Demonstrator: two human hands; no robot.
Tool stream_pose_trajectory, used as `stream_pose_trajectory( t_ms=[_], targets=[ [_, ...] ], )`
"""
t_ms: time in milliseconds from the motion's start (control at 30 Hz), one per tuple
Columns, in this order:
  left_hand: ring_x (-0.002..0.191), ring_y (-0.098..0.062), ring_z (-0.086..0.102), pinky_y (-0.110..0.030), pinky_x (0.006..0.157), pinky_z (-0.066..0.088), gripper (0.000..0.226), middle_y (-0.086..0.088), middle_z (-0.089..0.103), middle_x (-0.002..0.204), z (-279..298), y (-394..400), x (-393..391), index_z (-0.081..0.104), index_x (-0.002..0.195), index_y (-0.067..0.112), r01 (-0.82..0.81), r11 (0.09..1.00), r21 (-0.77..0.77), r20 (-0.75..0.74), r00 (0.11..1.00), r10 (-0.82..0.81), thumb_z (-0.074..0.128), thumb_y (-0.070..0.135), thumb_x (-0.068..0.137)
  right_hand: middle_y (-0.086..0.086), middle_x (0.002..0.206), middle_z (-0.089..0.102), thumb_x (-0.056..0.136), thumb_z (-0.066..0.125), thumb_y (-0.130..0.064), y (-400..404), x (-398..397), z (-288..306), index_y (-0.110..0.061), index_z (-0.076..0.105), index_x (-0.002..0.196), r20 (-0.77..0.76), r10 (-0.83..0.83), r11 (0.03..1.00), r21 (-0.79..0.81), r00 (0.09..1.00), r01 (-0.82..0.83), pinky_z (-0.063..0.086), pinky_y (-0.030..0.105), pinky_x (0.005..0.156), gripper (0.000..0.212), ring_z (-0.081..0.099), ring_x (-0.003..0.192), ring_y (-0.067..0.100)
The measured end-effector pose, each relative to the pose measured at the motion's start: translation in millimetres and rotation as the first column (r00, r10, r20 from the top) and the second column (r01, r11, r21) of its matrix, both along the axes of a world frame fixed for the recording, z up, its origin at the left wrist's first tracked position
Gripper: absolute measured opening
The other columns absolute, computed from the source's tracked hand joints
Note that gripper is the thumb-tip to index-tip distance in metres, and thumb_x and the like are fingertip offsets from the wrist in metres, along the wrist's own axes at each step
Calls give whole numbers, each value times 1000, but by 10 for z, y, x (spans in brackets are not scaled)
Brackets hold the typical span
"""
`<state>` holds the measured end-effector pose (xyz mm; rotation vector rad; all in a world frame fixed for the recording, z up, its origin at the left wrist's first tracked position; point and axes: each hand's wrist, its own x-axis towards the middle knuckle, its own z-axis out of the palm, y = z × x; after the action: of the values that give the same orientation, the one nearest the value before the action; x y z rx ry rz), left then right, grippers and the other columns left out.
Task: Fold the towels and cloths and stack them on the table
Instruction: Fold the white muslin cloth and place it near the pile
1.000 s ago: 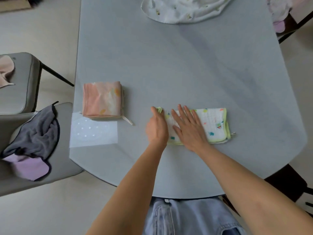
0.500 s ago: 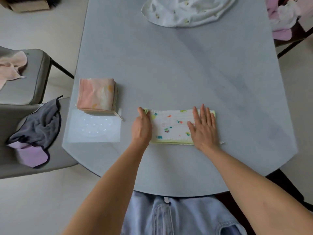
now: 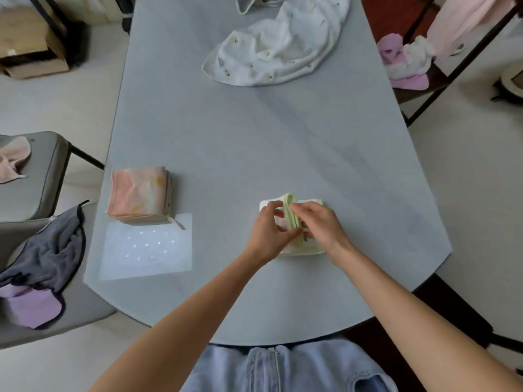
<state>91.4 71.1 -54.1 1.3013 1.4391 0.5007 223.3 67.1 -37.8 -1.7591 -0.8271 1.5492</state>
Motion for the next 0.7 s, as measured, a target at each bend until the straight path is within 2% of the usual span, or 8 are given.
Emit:
stream_pose_trajectory(
  t_ms=[133,233,333,433,567,700],
  targets=[
    [85,-17,65,-33,80,56,60,-3,53,121,17,-31,200,45,135,16,149,988,-48,42,988,-147,72,14,82,3,79,70,76,78,-23,1,190,-139,-9,66,87,276,-38,999,27,960,31,46,27,65,21,64,73,19],
    [97,-21,63,-35,85,55,46,-4,54,123,24,55,203,52,131,13,193,980,43,-46,980,-191,61,6,86,9,88,70,79,73,-13,57,312,-216,-8,68,91,425,-41,999,23,904,35,48,30,74,14,65,84,25],
    [115,-23,51,-26,94,42,41,-5,53,128,-31,260,127,55,131,13,249,945,210,-304,936,-179,56,8,89,14,98,71,83,68,-12,124,355,-290,-3,69,94,511,-15,1000,15,860,8,49,34,81,15,64,94,30],
    [126,-26,41,-31,103,34,44,-5,47,139,-109,441,114,48,138,15,369,913,172,-474,844,-252,54,18,94,13,97,68,86,61,-17,155,378,-393,-5,64,94,577,20,1000,-25,816,-7,44,31,73,15,62,94,34],
    [122,-28,44,-36,103,36,45,-6,50,134,-228,532,159,47,137,17,446,889,109,-554,770,-318,56,26,93,16,111,64,90,54,-17,158,393,-503,-4,56,107,629,34,994,-104,777,40,44,33,78,22,59,105,35],
    [118,-27,46,-35,99,38,48,-6,51,130,-323,553,175,46,137,17,479,874,84,-587,732,-344,58,29,93,19,125,53,88,59,-23,176,387,-543,-1,46,118,661,33,988,-136,750,76,43,40,91,39,50,117,36]
  ],
)
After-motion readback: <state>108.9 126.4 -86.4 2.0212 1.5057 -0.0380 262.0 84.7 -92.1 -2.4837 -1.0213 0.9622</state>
